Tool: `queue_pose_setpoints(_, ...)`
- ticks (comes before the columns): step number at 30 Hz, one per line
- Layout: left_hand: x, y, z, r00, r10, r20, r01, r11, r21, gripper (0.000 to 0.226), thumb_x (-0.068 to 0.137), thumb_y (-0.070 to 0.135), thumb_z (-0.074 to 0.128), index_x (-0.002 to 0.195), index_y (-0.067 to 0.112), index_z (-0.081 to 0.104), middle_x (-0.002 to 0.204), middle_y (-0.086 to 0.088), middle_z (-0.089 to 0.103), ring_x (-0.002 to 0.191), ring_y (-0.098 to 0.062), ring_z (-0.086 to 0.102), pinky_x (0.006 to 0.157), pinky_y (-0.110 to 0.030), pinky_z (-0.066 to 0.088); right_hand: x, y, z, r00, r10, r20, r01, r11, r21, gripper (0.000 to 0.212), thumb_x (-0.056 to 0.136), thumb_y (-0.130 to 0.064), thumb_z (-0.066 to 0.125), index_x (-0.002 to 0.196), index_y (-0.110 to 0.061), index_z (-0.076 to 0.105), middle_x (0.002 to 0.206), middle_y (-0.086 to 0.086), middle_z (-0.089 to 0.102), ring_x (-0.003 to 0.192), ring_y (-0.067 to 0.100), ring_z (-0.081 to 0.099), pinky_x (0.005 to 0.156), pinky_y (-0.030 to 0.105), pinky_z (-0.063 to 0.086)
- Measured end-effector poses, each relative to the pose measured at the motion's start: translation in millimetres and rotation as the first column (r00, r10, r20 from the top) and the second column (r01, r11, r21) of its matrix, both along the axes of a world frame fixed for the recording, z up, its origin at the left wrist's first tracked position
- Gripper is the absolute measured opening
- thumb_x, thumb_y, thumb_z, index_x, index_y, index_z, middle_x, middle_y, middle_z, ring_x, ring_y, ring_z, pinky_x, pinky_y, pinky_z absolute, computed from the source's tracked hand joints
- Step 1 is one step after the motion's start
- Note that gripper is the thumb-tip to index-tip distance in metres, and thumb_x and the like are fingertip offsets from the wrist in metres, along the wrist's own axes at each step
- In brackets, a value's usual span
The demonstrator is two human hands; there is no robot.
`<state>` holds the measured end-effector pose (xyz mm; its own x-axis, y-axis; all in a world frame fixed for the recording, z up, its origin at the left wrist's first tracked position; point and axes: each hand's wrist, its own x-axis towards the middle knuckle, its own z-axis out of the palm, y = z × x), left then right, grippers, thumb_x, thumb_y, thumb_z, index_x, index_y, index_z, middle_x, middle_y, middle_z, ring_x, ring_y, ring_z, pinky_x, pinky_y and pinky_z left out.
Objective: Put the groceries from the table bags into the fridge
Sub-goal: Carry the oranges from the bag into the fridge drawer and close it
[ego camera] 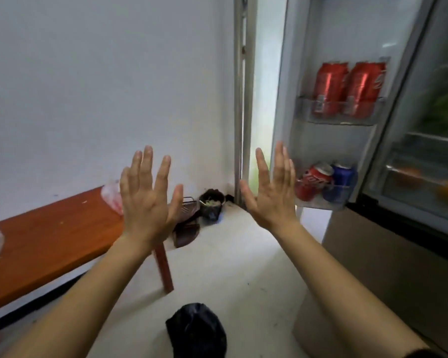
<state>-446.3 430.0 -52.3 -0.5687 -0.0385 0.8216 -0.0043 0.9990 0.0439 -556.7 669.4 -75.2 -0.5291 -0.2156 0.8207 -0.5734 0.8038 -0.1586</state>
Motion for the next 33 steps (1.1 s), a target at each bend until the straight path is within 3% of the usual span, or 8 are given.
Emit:
queue_pose_setpoints(3, 38, -68, -8, 0.99, 0.129, 0.05, -0.133, 0.989, 0.072, 0.061, 0.098, 0.044, 0.035, 0.149, 0.01, 0.039, 0.163, -0.018, 0.017, 0.151, -0.035, 0.013, 0.118, -0.058, 0.015, 11, -77, -10, 0.992, 0.115, 0.041, -0.116, 0.993, 0.026, 0.078, 0.095, -0.048, 0.054, 0.158, -0.015, 0.023, 0.165, 0.023, 0.005, 0.154, 0.038, 0.005, 0.12, 0.059, 0.017)
queue_pose_setpoints(7, 68, -146, -30, 0.956, 0.276, 0.101, -0.286, 0.954, 0.09, 0.062, 0.098, 0.046, 0.034, 0.151, 0.013, 0.034, 0.164, -0.017, 0.014, 0.152, -0.033, 0.01, 0.119, -0.055, 0.012, 15, -172, -25, 0.969, 0.226, 0.097, -0.233, 0.97, 0.072, 0.077, 0.095, -0.05, 0.052, 0.158, -0.015, 0.026, 0.165, 0.022, 0.008, 0.153, 0.038, 0.009, 0.123, 0.056, 0.014)
queue_pose_setpoints(13, 48, -250, -71, 0.884, 0.372, 0.282, -0.41, 0.907, 0.092, 0.067, 0.097, 0.049, 0.032, 0.154, 0.014, 0.029, 0.165, -0.014, 0.01, 0.153, -0.031, 0.007, 0.119, -0.056, 0.015, -18, -284, -69, 0.936, 0.282, 0.21, -0.309, 0.945, 0.106, 0.078, 0.095, -0.048, 0.054, 0.158, -0.017, 0.02, 0.165, 0.02, 0.01, 0.153, 0.038, 0.013, 0.12, 0.058, 0.022)
queue_pose_setpoints(18, -27, -335, -93, 0.853, 0.348, 0.389, -0.396, 0.917, 0.048, 0.068, 0.096, 0.051, 0.029, 0.153, 0.012, 0.033, 0.164, -0.016, 0.013, 0.152, -0.032, 0.01, 0.119, -0.057, 0.017, -89, -357, -104, 0.921, 0.222, 0.319, -0.276, 0.952, 0.132, 0.081, 0.095, -0.045, 0.058, 0.158, -0.018, 0.016, 0.163, 0.021, 0.015, 0.149, 0.038, 0.023, 0.118, 0.053, 0.029)
queue_pose_setpoints(23, -123, -407, -84, 0.808, 0.292, 0.512, -0.341, 0.94, 0.001, 0.068, 0.1, 0.054, 0.022, 0.158, 0.019, 0.018, 0.166, -0.01, -0.002, 0.153, -0.027, -0.004, 0.122, -0.048, 0.004, -164, -413, -101, 0.879, 0.138, 0.457, -0.216, 0.969, 0.122, 0.075, 0.099, -0.04, 0.051, 0.159, -0.015, 0.016, 0.164, 0.019, 0.018, 0.149, 0.034, 0.025, 0.119, 0.046, 0.027)
queue_pose_setpoints(28, -196, -457, -80, 0.793, 0.197, 0.576, -0.239, 0.971, -0.003, 0.064, 0.103, 0.05, 0.029, 0.158, 0.021, 0.013, 0.167, -0.007, -0.005, 0.153, -0.024, -0.007, 0.121, -0.042, 0.0, -226, -458, -87, 0.825, 0.09, 0.558, -0.213, 0.964, 0.158, 0.067, 0.098, -0.033, 0.05, 0.156, -0.013, 0.023, 0.161, 0.016, 0.025, 0.145, 0.032, 0.032, 0.109, 0.043, 0.04)
queue_pose_setpoints(33, -265, -498, -94, 0.764, 0.105, 0.637, -0.137, 0.991, 0.001, 0.081, 0.09, 0.061, 0.0, 0.159, 0.02, 0.012, 0.167, -0.006, -0.004, 0.153, -0.022, -0.006, 0.122, -0.042, 0.002, -275, -502, -96, 0.766, 0.076, 0.639, -0.232, 0.959, 0.164, 0.059, 0.098, -0.031, 0.05, 0.153, -0.017, 0.034, 0.154, 0.006, 0.038, 0.138, 0.025, 0.041, 0.101, 0.041, 0.047)
